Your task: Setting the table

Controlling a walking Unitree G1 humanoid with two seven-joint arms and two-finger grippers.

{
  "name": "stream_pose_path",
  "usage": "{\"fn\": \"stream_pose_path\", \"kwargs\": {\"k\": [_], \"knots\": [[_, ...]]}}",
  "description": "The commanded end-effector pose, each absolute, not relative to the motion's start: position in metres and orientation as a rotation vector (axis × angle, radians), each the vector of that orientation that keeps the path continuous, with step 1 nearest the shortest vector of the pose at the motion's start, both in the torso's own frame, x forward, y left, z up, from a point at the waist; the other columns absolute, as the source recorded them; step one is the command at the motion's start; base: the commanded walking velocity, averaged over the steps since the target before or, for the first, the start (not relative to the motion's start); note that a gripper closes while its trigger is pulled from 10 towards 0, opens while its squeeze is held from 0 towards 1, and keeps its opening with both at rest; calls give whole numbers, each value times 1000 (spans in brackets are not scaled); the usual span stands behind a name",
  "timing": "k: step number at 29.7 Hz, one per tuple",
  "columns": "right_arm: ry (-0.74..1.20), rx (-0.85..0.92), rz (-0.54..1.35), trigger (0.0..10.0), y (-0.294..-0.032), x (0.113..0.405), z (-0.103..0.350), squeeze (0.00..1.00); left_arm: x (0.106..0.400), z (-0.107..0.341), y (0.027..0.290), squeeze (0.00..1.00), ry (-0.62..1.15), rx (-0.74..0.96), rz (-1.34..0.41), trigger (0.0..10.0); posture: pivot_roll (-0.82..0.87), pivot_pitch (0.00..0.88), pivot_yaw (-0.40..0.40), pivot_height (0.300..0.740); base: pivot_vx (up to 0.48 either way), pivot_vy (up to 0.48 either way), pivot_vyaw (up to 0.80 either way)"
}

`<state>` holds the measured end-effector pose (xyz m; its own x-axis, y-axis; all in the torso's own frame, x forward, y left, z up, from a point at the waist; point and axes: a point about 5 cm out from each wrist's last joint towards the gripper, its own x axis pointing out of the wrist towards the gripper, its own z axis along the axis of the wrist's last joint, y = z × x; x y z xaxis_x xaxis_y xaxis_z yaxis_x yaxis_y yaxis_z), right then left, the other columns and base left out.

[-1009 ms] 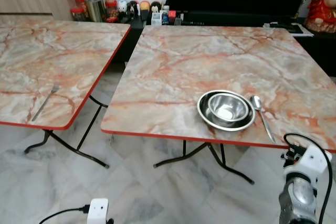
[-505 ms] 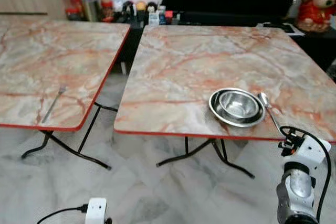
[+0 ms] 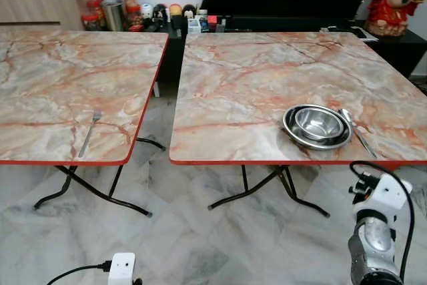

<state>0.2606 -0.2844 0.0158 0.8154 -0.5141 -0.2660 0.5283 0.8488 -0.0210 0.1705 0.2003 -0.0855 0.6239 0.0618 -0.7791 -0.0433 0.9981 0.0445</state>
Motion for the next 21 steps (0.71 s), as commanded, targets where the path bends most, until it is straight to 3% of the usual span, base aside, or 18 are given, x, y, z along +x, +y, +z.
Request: {"fn": "stream_pose_path", "kwargs": {"k": [1,21], "knots": [[339,70,-554,10000,-281,255,5,0,170,-86,200,0,904,20,56,10000,10,0,0,736,0,311,0],[703,144,-374,10000,-245,227,-45,0,171,-86,201,0,911,19,59,10000,17,0,4,736,0,311,0]]}}
